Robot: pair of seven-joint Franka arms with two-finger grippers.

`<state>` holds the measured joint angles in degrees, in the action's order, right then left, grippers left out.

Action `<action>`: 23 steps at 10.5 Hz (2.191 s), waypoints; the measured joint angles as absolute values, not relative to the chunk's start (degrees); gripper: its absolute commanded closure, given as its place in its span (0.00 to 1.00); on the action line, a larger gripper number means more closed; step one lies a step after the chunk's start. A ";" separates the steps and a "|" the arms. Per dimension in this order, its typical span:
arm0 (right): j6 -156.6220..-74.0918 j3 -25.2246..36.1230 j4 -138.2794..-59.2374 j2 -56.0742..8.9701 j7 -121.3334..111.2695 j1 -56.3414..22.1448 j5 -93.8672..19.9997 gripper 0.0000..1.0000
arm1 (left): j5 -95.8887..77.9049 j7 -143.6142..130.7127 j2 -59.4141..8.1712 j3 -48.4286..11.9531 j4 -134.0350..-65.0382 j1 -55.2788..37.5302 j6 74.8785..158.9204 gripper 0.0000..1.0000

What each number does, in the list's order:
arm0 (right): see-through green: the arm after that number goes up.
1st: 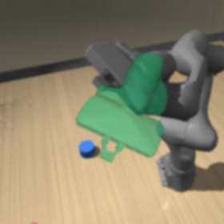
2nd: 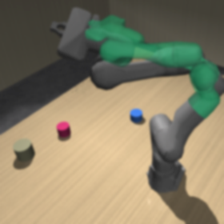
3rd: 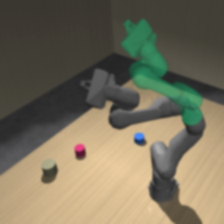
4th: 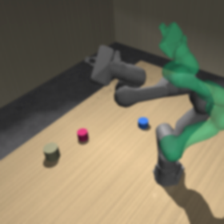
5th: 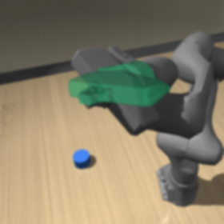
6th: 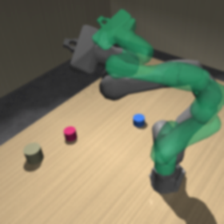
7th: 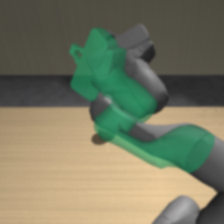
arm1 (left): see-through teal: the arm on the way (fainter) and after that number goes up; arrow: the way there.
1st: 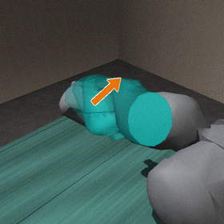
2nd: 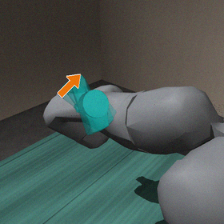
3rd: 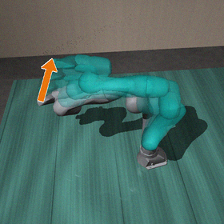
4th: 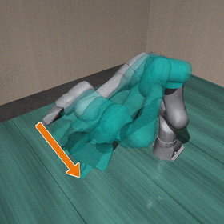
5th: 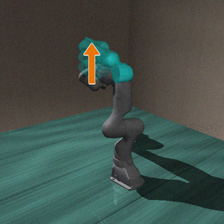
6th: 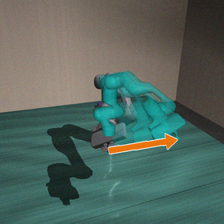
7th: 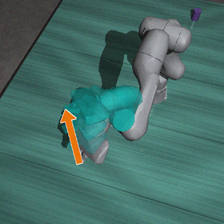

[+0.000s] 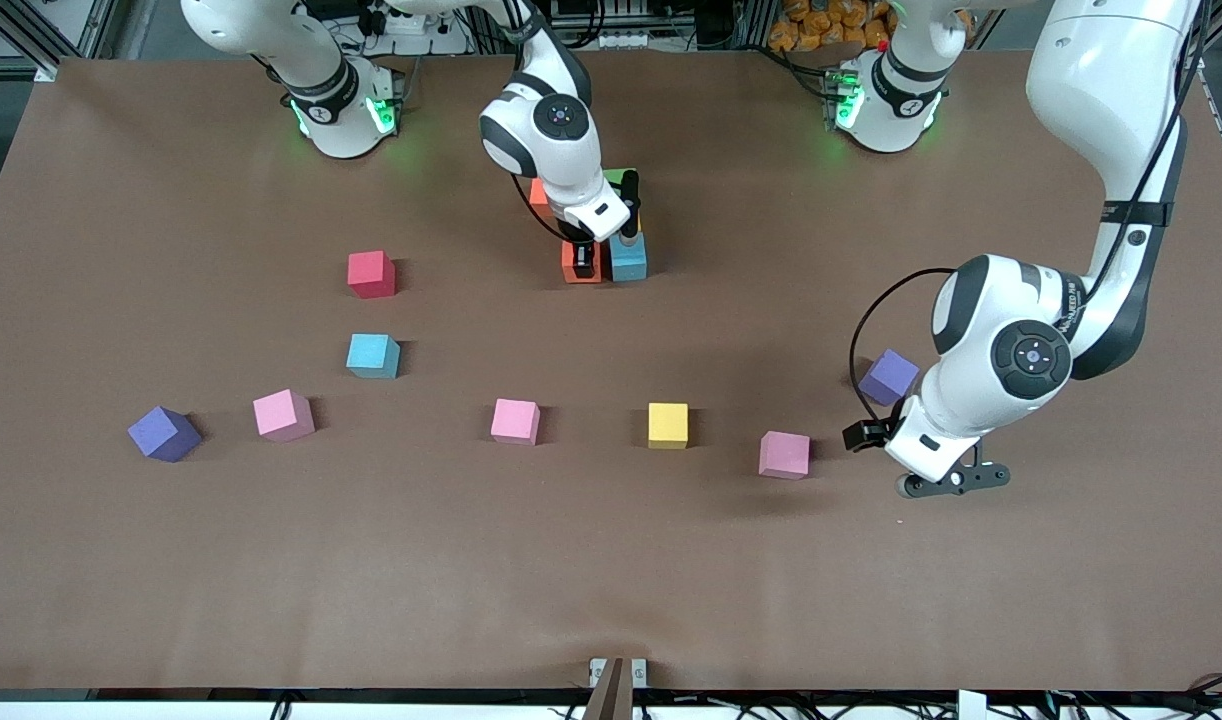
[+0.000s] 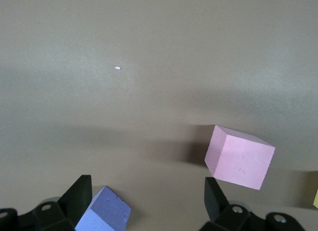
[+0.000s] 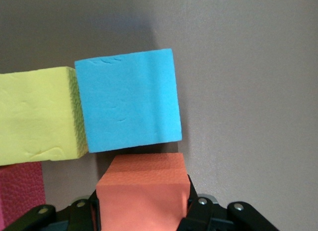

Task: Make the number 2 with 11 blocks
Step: 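Lower the orange cube below the cyan cube and open the right gripper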

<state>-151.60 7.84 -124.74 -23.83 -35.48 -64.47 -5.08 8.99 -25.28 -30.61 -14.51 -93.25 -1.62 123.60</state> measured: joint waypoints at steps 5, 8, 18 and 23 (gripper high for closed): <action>-151.60 7.73 -124.05 -24.54 -35.48 -65.49 -5.09 0.52 | 8.99 -25.27 -31.22 -14.58 -93.26 -1.72 124.68 0.00; -151.60 7.72 -123.56 -24.79 -35.48 -66.00 -5.09 0.51 | 8.99 -25.27 -31.42 -14.57 -93.26 -1.71 125.52 0.00; -151.60 7.73 -123.43 -25.22 -35.48 -66.02 -5.10 0.49 | 8.99 -25.27 -31.70 -14.55 -93.26 -1.64 125.80 0.00; -151.57 7.73 -123.05 -25.46 -35.48 -66.02 -5.19 0.41 | 8.99 -25.27 -32.04 -14.55 -93.26 -1.64 125.80 0.00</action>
<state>-151.57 7.73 -123.05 -25.46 -35.48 -66.02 -5.19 8.99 -25.27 -32.04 -14.55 -93.26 -1.64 125.80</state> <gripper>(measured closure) 0.410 0.000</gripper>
